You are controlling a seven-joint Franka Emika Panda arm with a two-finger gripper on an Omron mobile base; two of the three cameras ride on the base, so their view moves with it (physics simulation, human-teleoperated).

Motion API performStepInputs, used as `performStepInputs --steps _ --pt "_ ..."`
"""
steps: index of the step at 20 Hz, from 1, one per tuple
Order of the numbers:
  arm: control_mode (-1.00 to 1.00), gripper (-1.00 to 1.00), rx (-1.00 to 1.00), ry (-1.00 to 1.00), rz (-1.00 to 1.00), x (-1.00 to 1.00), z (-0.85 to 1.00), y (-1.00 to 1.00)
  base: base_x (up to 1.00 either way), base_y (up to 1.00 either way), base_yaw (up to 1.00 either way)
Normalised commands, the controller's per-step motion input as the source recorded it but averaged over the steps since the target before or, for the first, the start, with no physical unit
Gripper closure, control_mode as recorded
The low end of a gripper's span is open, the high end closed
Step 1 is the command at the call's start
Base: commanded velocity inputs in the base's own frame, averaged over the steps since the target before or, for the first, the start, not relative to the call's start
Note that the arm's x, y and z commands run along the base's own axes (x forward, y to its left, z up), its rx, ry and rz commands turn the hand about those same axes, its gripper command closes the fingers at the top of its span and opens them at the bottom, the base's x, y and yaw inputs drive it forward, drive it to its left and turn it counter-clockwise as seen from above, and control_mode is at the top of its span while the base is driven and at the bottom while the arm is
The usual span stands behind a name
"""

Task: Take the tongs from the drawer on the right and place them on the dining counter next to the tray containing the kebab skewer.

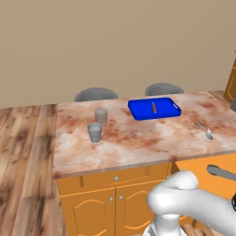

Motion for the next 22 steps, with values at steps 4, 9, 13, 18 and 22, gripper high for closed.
performStepInputs --steps 4,9,13,18,22 --pt "-1.0 -1.0 -0.02 -0.22 0.0 -0.36 0.74 0.29 0.0 0.0 0.0" --pt "-1.0 -1.0 -0.12 -0.19 0.0 -0.63 1.0 0.65 0.0 0.0 0.0" --pt "-1.0 -1.0 -0.18 -0.06 0.02 -0.32 1.0 0.87 0.0 0.0 0.0" --pt "-1.0 -1.0 -0.21 0.03 0.1 -0.02 1.0 0.94 0.0 0.0 0.0" --pt "-1.0 -1.0 -0.19 0.19 0.06 0.46 1.0 0.88 0.0 0.0 0.0"
